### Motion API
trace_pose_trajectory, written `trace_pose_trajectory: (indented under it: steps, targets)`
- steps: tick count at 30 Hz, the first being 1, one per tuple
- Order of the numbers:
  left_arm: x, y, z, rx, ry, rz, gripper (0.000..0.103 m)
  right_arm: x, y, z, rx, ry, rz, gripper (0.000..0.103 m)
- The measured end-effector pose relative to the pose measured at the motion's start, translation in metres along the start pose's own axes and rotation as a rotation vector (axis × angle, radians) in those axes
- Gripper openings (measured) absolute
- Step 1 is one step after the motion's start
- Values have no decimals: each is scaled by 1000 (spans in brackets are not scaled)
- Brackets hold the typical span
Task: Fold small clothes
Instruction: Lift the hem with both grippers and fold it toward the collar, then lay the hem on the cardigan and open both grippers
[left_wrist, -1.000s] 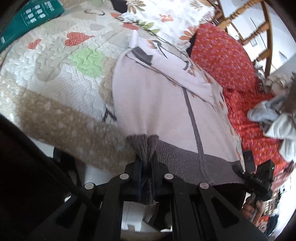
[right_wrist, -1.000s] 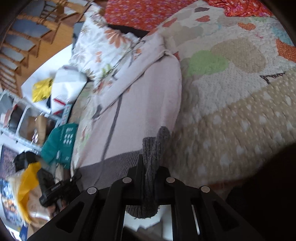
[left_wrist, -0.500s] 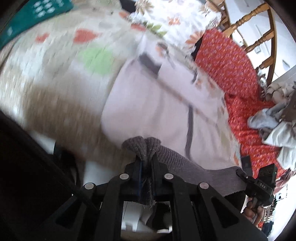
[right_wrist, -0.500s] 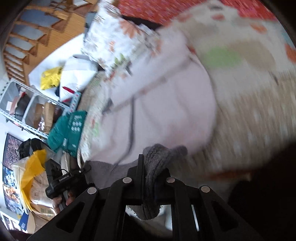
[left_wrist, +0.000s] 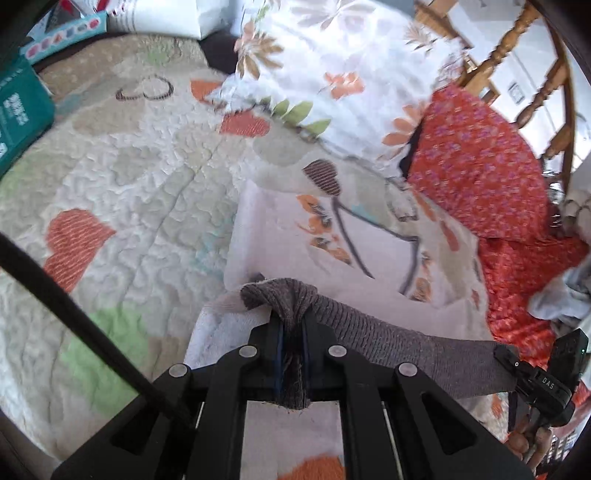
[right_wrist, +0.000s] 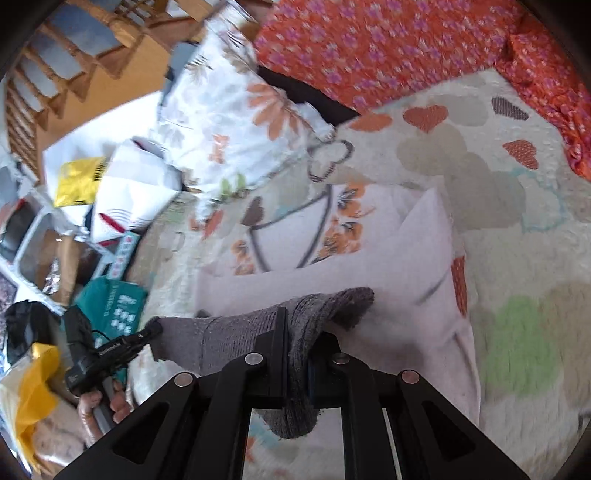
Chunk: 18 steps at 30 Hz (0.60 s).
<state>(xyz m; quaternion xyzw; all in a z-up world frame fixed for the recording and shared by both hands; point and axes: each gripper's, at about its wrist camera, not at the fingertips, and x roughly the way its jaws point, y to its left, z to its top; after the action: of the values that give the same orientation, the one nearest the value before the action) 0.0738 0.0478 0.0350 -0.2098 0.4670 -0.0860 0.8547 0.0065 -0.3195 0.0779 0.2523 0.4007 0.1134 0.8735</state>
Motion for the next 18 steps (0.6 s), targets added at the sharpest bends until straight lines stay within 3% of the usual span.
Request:
trace_pose_trajectory:
  steps: [4, 6, 8, 10, 13, 15, 18]
  targets:
    - [35, 9, 11, -38, 70, 23, 8, 46, -24, 18, 43, 76, -28, 9]
    - [48, 15, 22, -85, 82, 4, 10, 64, -37, 29, 89, 106, 0, 11]
    - [55, 21, 34, -131, 62, -11, 15, 78, -54, 46, 164, 106, 54, 11]
    - [55, 28, 45, -171, -2, 9, 31, 86, -68, 60, 216, 76, 84, 14]
    - [52, 40, 55, -247, -59, 7, 45, 95, -84, 74, 278, 59, 117, 25]
    - [53, 46, 59, -287, -47, -45, 48, 99, -88, 78, 290, 58, 134, 43]
    - [51, 40, 58, -251, -50, -29, 51, 100, -84, 81, 259, 47, 98, 56]
